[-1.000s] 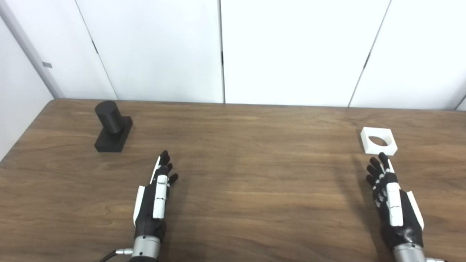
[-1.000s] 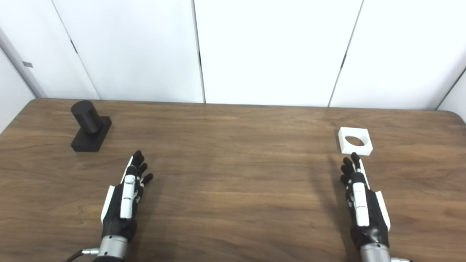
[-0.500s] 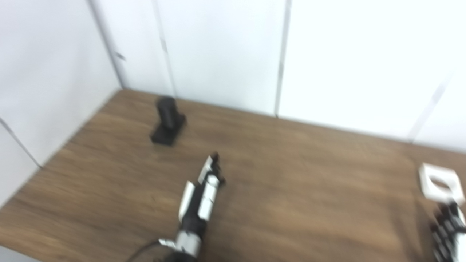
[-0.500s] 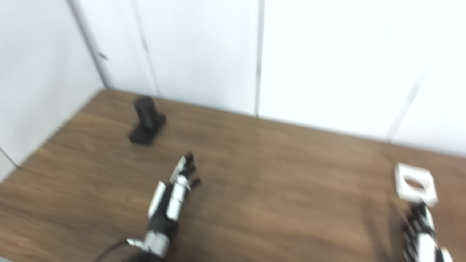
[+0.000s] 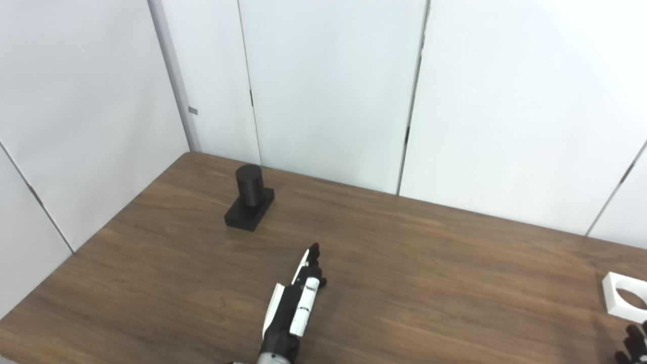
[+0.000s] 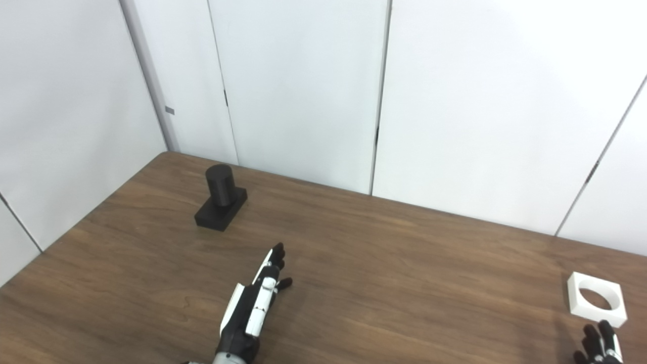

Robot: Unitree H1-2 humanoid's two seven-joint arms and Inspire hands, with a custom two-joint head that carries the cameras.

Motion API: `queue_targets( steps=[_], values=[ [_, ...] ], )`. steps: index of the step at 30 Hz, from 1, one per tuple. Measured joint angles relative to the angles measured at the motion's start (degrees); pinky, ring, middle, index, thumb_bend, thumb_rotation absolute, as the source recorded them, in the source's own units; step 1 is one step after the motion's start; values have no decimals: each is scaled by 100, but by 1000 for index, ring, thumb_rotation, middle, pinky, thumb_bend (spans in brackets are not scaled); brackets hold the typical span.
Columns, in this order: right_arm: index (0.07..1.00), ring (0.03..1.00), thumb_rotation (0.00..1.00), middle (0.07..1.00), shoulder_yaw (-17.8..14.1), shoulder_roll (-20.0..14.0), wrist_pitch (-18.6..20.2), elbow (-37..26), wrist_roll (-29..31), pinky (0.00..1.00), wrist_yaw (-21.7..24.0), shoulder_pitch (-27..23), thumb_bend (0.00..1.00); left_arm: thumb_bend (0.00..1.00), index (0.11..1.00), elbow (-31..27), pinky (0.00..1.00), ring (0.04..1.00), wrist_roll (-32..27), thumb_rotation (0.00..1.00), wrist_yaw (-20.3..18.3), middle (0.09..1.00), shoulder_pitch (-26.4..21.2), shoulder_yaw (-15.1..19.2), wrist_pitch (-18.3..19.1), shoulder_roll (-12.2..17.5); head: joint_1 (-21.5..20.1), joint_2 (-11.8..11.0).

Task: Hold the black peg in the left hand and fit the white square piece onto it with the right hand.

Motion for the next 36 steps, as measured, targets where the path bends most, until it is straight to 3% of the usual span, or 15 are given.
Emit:
queue_targets(
  steps=[9, 13, 14, 16, 20, 23, 28, 30, 36],
  values=[
    [1000, 994, 1000, 970, 0, -22, 2, 25, 36, 963, 4, -11, 706, 533, 1000, 12, 914, 998, 108, 993, 4, 1000, 0, -44, 93, -2, -88, 0],
    [1000, 1000, 1000, 989, 3, -42, 43, 20, 161, 995, 24, -7, 672, 544, 980, -172, 890, 956, 652, 777, 31, 972, 2, -165, 321, 5, -79, 26],
    [1000, 1000, 1000, 993, 2, -44, 46, 17, 198, 998, 26, -6, 667, 612, 970, -239, 884, 938, 736, 683, 31, 960, 5, -173, 388, 4, -97, 35],
    [1000, 1000, 1000, 996, 5, -49, 53, 10, 261, 1000, 35, -7, 670, 732, 955, -379, 873, 914, 760, 599, 34, 943, 25, -146, 502, 2, -140, 53],
    [1000, 1000, 1000, 999, 13, -59, 76, 1, 387, 1000, 55, -3, 673, 887, 917, -811, 881, 912, 1128, 530, 87, 920, 34, -9, 684, 31, -176, 79],
    [1000, 1000, 1000, 997, 24, -65, 153, -21, 395, 1000, 56, 16, 678, 875, 888, -1295, 951, 941, 1559, 529, 206, 918, -21, 296, 883, 71, -220, 105],
    [1000, 1000, 1000, 995, 22, -79, 168, -22, 374, 994, 57, 44, 674, 878, 896, -1842, 960, 955, 2196, 534, 288, 938, -223, 1007, 1862, 260, -237, 114],
    [1000, 1000, 1000, 994, 26, -83, 160, -8, 343, 989, 57, 42, 672, 885, 895, -1839, 879, 908, 2333, 517, 241, 910, -364, 1148, 2171, 450, -246, 114],
    [1000, 1000, 1000, 998, 40, -85, 136, -3, 302, 998, 74, 43, 684, 882, 893, -1348, 898, 960, 2693, 543, 54, 958, -973, 1425, 2824, 1165, -281, 132]
  ],
)
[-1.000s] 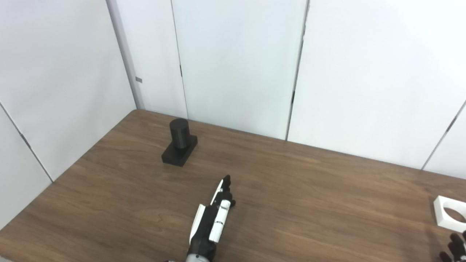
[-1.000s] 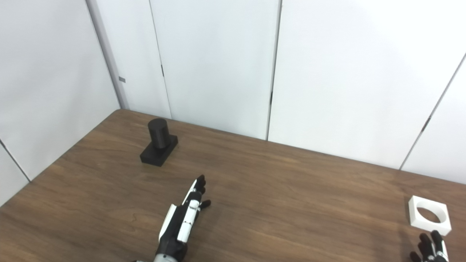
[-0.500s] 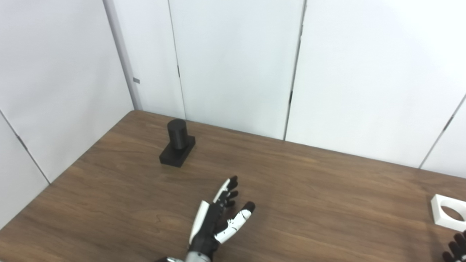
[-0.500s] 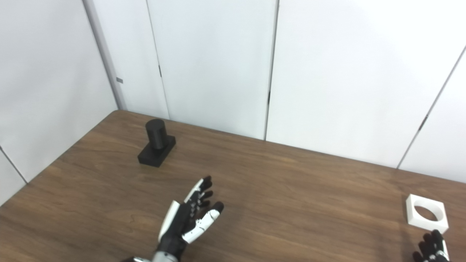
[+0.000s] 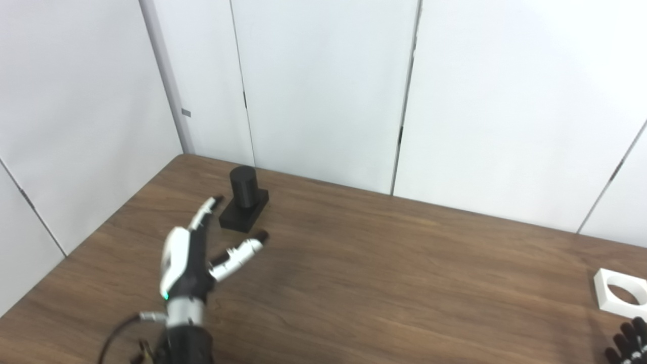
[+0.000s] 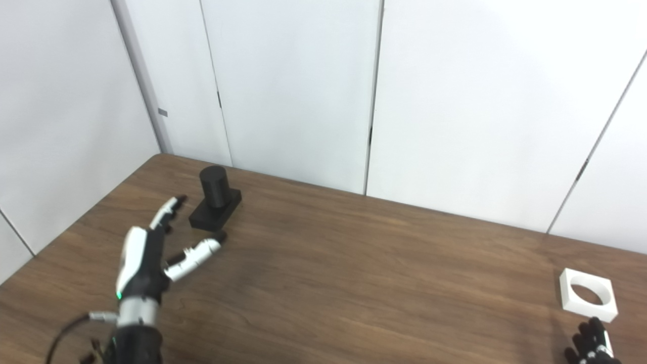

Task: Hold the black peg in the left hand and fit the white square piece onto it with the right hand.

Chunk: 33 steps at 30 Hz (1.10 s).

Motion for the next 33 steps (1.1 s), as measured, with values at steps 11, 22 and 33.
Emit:
queue_targets(
  steps=[11, 22, 33],
  values=[
    [1000, 1000, 1000, 986, 10, 0, -1, -24, -17, 979, 0, 10, 688, 945, 869, 1334, 876, 966, 939, 520, -466, 959, -817, 231, 89, 207, -26, 35],
    [1000, 1000, 1000, 986, 29, 4, 38, -59, -17, 984, -16, 23, 686, 958, 858, 2668, 935, 952, 1354, 532, -397, 938, -1436, 62, 90, 490, -70, 53],
    [1000, 1000, 1000, 984, 48, 4, 4, -62, -112, 985, -40, 30, 660, 956, 819, 3666, 926, 936, 1518, 559, 191, 928, -1668, -431, 84, 761, -70, 79]
  ],
)
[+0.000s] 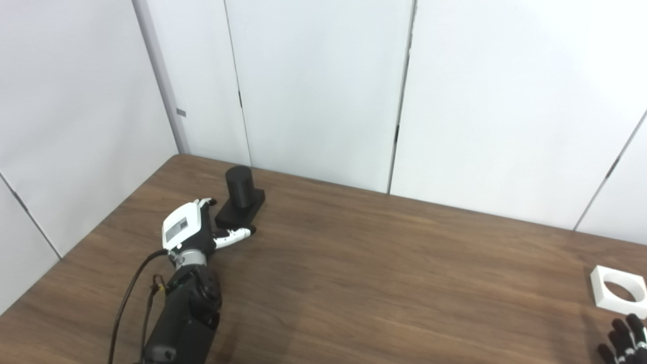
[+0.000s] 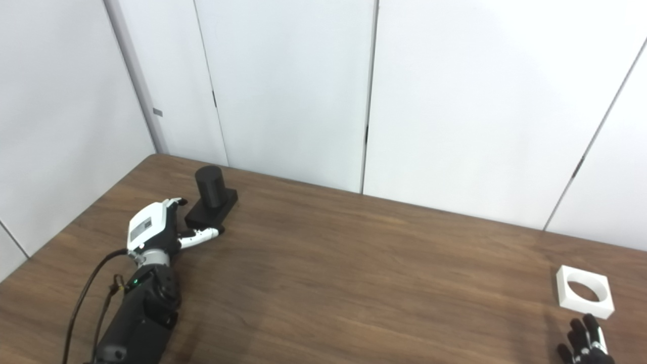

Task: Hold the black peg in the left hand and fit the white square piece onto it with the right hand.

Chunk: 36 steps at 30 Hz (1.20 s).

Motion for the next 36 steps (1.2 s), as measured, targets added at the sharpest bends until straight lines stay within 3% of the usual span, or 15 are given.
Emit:
queue_targets(
  steps=[7, 12, 18, 36],
  values=[
    [1000, 1000, 1000, 981, 3, 12, 19, -10, 39, 987, -2, 2, 661, 947, 813, 370, 898, 925, -236, 563, 164, 910, -128, -145, -4, 78, -53, 0],
    [1000, 982, 1000, 962, 6, 14, 12, -15, -5, 933, -47, 3, 649, 946, 798, 510, 867, 902, -350, 560, 273, 888, -199, -249, -13, 173, -53, 0],
    [1000, 986, 1000, 963, 10, 13, 6, -12, -26, 958, -70, 3, 644, 952, 791, 771, 851, 894, -369, 570, 515, 879, -268, -500, -65, 300, -53, 0],
    [1000, 978, 1000, 959, 33, 20, 7, -15, -26, 943, -105, 4, 643, 932, 767, 961, 815, 879, -402, 629, 367, 863, -487, -500, -44, 346, -149, 53]
  ],
)
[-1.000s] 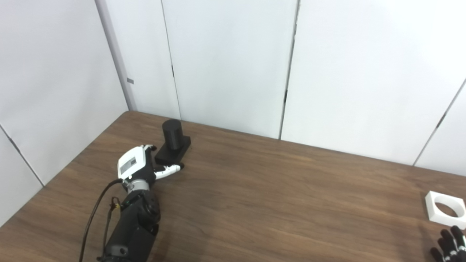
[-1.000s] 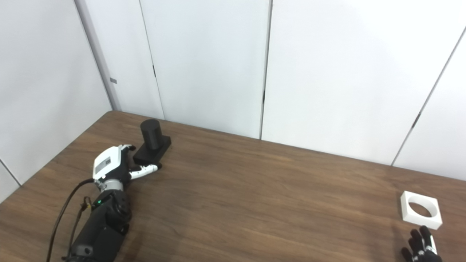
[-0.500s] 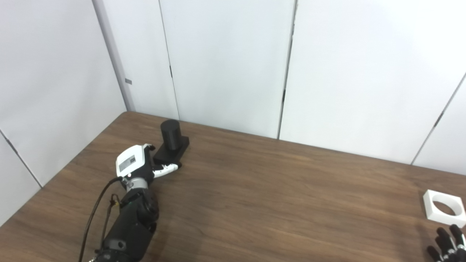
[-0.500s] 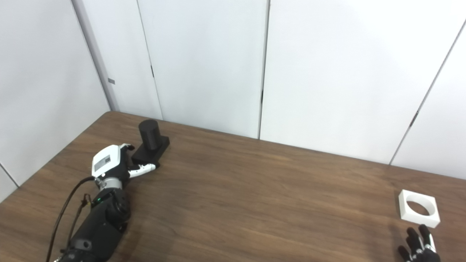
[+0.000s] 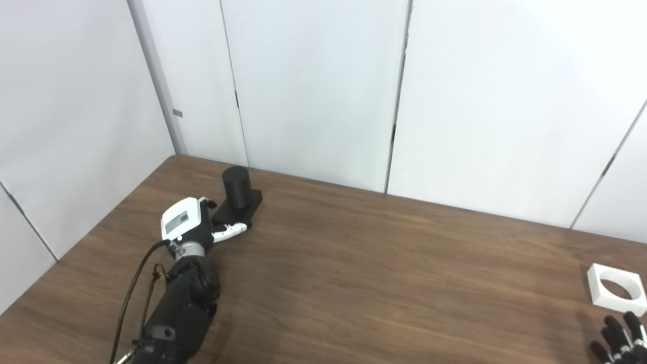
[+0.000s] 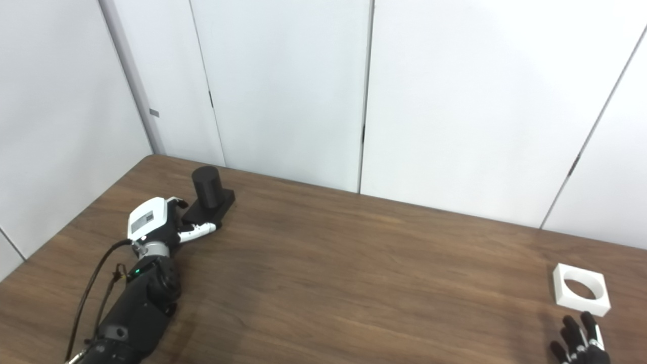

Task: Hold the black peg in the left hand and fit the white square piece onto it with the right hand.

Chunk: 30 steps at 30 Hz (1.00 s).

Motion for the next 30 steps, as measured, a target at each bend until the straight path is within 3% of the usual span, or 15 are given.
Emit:
queue_targets(
  steps=[18, 24, 30],
  values=[
    [1000, 992, 1000, 970, 91, 3, -1, -26, -125, 975, -56, 4, 625, 867, 723, 95, 782, 863, -126, 551, 18, 843, -125, 153, 2, -58, -35, 53],
    [1000, 999, 1000, 975, 100, 7, 1, -40, -114, 994, -55, 16, 597, 858, 706, 212, 751, 841, 170, 483, 40, 824, -174, 73, 2, -69, -26, 62],
    [1000, 1000, 1000, 979, 139, 9, 3, -55, -122, 996, -55, 25, 600, 884, 694, 291, 749, 825, 483, 513, 54, 810, -180, -101, 1, -70, -26, 79]
  ],
)
